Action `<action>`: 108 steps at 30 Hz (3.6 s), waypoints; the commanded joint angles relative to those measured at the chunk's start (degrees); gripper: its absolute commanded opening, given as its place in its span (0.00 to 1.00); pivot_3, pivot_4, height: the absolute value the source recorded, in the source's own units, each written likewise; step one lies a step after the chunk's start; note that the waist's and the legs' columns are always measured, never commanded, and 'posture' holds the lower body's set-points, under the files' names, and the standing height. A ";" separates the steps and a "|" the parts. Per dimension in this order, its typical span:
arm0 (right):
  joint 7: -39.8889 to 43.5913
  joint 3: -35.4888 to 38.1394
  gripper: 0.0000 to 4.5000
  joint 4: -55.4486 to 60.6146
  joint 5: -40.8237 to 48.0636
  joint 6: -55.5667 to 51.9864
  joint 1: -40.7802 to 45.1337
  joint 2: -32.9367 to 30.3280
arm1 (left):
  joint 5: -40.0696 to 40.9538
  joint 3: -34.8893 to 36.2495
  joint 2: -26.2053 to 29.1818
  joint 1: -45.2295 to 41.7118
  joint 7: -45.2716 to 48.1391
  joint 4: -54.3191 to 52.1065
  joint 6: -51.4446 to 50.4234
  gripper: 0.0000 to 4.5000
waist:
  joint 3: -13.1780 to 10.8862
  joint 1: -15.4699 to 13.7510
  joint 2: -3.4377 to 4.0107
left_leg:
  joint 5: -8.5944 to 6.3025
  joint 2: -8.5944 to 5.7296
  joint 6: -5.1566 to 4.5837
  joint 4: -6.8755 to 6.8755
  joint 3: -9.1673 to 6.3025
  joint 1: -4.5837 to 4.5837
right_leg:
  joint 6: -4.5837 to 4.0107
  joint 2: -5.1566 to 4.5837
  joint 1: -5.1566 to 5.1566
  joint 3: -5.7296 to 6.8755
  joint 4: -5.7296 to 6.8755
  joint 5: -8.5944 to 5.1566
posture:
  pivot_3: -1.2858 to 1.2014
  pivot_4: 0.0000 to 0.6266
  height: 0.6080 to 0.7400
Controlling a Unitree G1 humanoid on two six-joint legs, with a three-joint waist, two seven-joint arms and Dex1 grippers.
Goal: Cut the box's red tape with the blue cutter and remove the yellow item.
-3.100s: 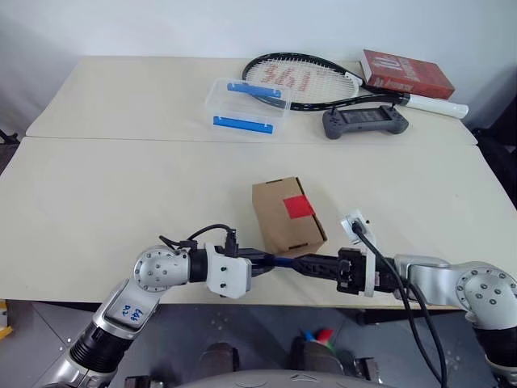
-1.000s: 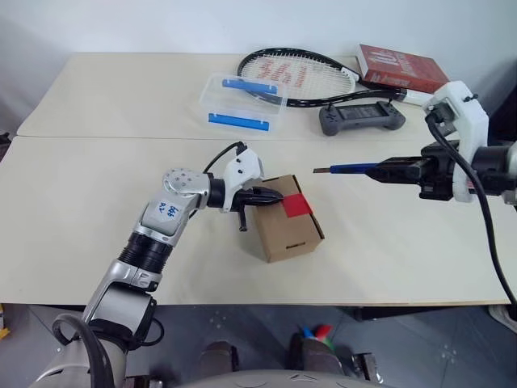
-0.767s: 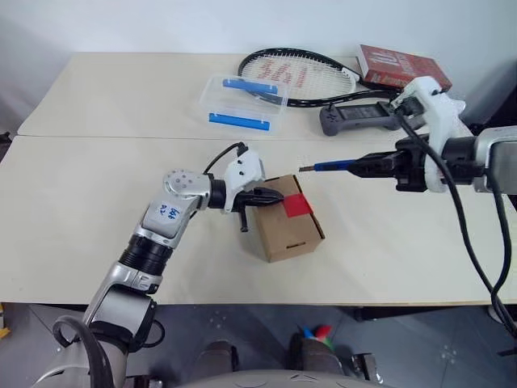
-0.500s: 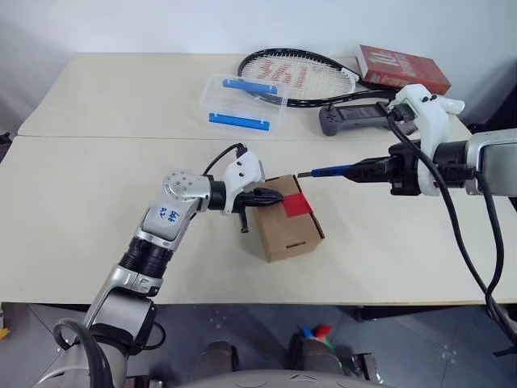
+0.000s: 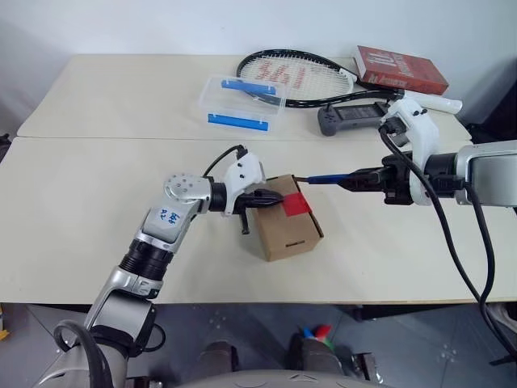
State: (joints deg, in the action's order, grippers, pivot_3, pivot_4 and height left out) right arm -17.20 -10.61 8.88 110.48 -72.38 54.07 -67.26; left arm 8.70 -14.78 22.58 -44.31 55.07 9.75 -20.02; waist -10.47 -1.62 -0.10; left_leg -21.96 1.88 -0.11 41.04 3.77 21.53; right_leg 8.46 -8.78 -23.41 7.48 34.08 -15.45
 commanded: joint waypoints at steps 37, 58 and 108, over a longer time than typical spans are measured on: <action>-15.53 3.41 0.04 2.32 2.52 6.11 -3.81 10.16 | -2.07 -3.81 -1.07 1.70 1.10 0.43 -2.11 0.00 | 0.03 -0.01 0.02 | 0.01 0.01 -0.03 0.06 0.09 -0.01 | 0.02 0.00 0.00 -0.06 0.00 0.11 | 0.52 0.24 1.00; -2.33 1.23 0.04 0.38 2.52 -2.29 -3.17 5.01 | -2.65 -4.54 -2.51 2.99 0.04 1.40 -1.76 0.00 | 0.06 -0.09 0.03 | 0.01 0.01 -0.06 0.05 0.09 -0.02 | 0.03 0.00 0.02 -0.08 -0.03 0.14 | 0.52 0.24 1.00; 41.84 32.56 0.04 -13.28 -45.18 35.08 -46.67 -1.61 | 6.69 8.16 5.07 -1.07 10.62 1.31 3.36 0.00 | 0.22 -1.64 -0.36 | -0.06 0.14 -0.18 0.22 0.36 0.15 | 0.06 0.05 -0.16 -0.03 -0.16 0.44 | 0.52 0.24 1.00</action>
State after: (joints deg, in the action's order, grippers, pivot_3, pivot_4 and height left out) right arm 22.11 21.39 -4.09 77.58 -49.54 8.72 -70.57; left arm 13.51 -9.28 26.32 -44.82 64.59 12.50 -17.30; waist -10.25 -3.26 -0.46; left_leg -22.02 2.02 -0.29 41.24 4.14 21.69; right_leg 8.53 -8.73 -23.59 7.47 33.91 -15.01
